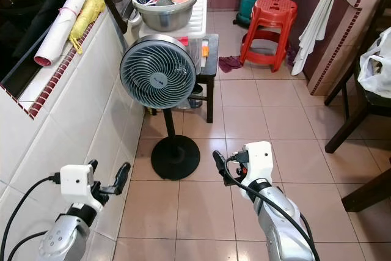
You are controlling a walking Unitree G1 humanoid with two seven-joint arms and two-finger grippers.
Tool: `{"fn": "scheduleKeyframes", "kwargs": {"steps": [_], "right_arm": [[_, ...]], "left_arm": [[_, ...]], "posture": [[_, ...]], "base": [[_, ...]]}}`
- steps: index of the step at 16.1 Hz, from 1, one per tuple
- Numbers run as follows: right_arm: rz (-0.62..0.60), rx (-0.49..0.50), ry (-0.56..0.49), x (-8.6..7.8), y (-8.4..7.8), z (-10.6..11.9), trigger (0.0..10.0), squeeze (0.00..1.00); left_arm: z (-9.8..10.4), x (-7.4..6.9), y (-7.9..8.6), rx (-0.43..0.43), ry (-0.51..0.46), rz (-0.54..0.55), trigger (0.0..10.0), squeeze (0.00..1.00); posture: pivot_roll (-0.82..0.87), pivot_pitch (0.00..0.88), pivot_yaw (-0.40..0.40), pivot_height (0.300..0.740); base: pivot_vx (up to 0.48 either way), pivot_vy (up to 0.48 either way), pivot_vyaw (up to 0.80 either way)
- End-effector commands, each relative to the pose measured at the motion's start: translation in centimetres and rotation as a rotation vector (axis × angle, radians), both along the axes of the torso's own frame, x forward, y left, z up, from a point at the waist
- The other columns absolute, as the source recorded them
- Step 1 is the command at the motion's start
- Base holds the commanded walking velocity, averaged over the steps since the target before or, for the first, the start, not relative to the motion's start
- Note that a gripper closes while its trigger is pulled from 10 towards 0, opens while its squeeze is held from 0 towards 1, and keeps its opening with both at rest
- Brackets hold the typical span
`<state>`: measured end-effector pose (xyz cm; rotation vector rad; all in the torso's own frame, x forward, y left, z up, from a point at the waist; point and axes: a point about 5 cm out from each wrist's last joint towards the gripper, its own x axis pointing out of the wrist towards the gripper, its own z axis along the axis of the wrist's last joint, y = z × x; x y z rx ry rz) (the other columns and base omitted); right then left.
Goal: Setting the table
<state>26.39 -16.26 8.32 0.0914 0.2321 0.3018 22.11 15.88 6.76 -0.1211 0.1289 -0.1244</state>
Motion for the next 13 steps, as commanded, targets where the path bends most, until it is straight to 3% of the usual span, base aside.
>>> {"fn": "scheduleKeyframes", "kwargs": {"steps": [1,4,7,10,13], "right_arm": [[-0.019,0.005,-0.017,0.1,-0.2,0.2,10.0,0.00],[-0.060,0.015,-0.028,0.2,-0.8,0.5,10.0,0.00],[-0.040,-0.008,-0.017,0.3,-0.6,0.3,10.0,0.00],[-0.045,0.001,-0.017,0.9,-0.5,0.4,10.0,0.00],[-0.025,-0.009,-0.021,1.2,-0.1,0.5,10.0,0.00]], "left_arm": [[-0.3,-0.2,0.2,0.005,0.015,0.006,10.0,0.00],[-0.1,0.0,0.4,-0.007,0.006,0.000,10.0,0.00],[0.3,1.3,-0.1,-0.042,-0.008,-0.013,10.0,0.00],[0.3,1.5,-0.4,-0.002,-0.004,-0.023,10.0,0.00],[0.5,1.5,0.1,-0.032,-0.022,0.022,10.0,0.00]], "posture": [[-0.06,0.068,0.036,0.740],[-0.06,0.068,0.042,0.740],[-0.07,0.061,0.046,0.740],[-0.07,0.056,0.043,0.740],[-0.06,0.052,0.032,0.740]], "base": [[0.000,0.000,0.00],[0.000,0.000,0.00],[0.000,0.000,-0.75],[0.000,0.000,-0.75],[0.000,0.000,-0.74]]}}
